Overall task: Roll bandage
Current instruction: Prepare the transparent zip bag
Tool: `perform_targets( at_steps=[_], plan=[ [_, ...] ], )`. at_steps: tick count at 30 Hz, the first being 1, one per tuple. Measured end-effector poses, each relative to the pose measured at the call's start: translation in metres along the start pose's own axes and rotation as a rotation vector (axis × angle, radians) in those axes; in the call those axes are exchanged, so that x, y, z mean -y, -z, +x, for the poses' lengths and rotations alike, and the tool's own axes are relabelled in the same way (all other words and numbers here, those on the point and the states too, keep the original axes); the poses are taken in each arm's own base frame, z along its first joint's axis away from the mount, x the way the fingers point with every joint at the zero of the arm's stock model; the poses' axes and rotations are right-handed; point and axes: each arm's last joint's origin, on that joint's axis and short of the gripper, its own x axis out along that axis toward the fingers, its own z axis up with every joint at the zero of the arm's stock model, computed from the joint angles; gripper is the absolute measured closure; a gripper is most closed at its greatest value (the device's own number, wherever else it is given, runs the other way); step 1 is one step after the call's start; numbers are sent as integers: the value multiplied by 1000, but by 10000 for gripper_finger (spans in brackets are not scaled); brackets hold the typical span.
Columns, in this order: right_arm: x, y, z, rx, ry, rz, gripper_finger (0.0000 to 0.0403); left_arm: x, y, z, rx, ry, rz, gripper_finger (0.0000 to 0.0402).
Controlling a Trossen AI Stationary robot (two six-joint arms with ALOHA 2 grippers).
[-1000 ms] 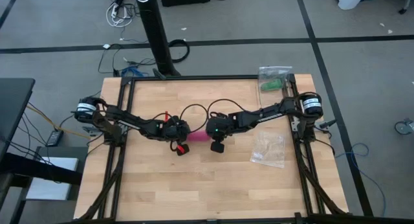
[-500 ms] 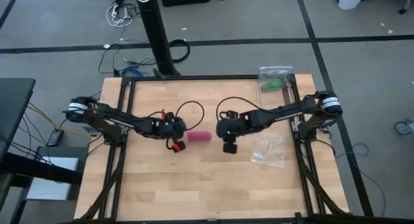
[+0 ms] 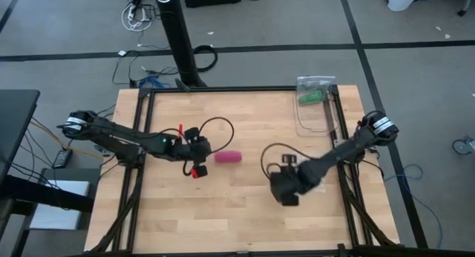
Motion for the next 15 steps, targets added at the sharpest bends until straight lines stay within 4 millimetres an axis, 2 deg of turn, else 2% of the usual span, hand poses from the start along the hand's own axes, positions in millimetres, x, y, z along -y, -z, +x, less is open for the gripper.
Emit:
perform_targets(
  at_steps=[6, 15],
  plan=[
    [-27, 39, -3, -143, 100, 45, 249, 20, 0, -8, 48, 53, 46, 267],
    [-33, 72, 9, -233, 138, 79, 249, 42, -1, -19, 129, 118, 39, 254]
  ],
)
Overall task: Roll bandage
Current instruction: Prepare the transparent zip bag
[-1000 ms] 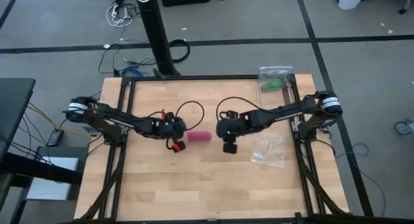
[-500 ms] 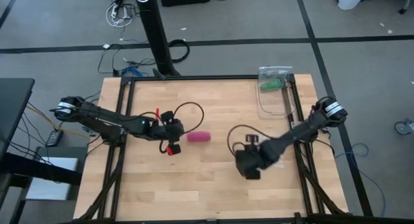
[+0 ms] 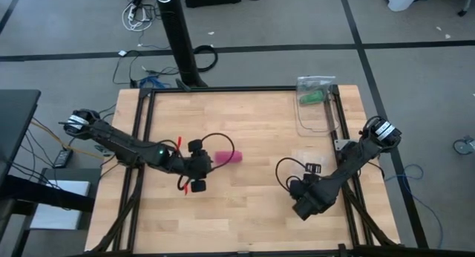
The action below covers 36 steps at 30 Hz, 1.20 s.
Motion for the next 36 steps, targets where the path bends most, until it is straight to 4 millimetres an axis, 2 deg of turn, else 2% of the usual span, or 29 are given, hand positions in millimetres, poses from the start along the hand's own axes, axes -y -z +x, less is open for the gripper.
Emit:
perform_targets(
  at_steps=[10, 15, 25, 28, 34, 36],
  plan=[
    [-2, 11, 18, -32, -33, 2, 249, 19, 4, 7, 15, 33, 7, 254],
    [-1, 13, 23, -39, -25, -3, 252, 23, 4, 13, 18, 35, 5, 254],
    [1, 18, 35, -47, -13, 14, 257, 25, 2, 13, 44, 48, 7, 254],
    [3, 20, 38, -54, -3, 25, 286, 27, 2, 12, 51, 53, 10, 254],
    [0, 17, 34, -38, -24, 30, 388, 27, 1, 12, 54, 55, 21, 254],
    [-2, 14, 29, -28, -38, 30, 395, 27, 1, 12, 62, 57, 21, 254]
  ],
)
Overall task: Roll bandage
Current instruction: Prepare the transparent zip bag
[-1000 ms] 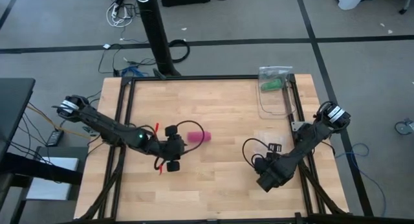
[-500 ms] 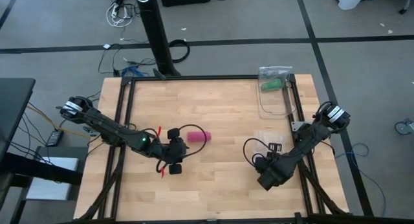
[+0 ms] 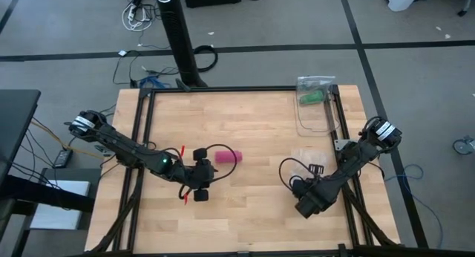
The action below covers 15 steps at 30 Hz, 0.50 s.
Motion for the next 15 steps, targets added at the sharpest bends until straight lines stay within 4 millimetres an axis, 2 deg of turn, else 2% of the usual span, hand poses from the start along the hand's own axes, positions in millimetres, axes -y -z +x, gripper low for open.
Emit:
perform_targets(
  at_steps=[3, 7, 15],
  plan=[
    [-5, -6, -11, 25, -38, 7, 388, 0, -1, 0, 12, 4, 1, 254],
    [-14, -17, -33, 74, -109, 16, 398, 4, -7, -1, 76, 26, 26, 254],
    [-27, -43, -98, 249, -260, -14, 400, 15, -32, -9, 335, 115, 103, 254]
  ],
)
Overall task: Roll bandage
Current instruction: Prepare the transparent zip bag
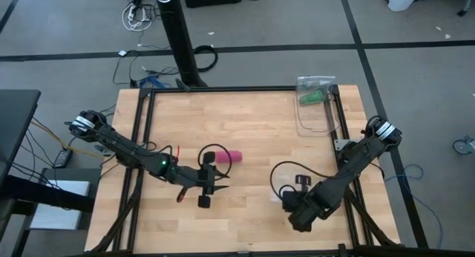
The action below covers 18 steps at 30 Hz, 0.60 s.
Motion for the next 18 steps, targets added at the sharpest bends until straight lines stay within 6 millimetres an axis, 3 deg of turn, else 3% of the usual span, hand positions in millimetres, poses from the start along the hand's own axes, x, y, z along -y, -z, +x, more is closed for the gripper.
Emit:
perform_targets(
  at_steps=[8, 18],
  plan=[
    [-2, -38, -44, 213, -27, -41, 399, 3, -20, -1, 150, 89, 85, 254],
    [19, -74, -47, 311, -27, -92, 399, -4, -57, -6, 35, 121, 67, 254]
  ],
)
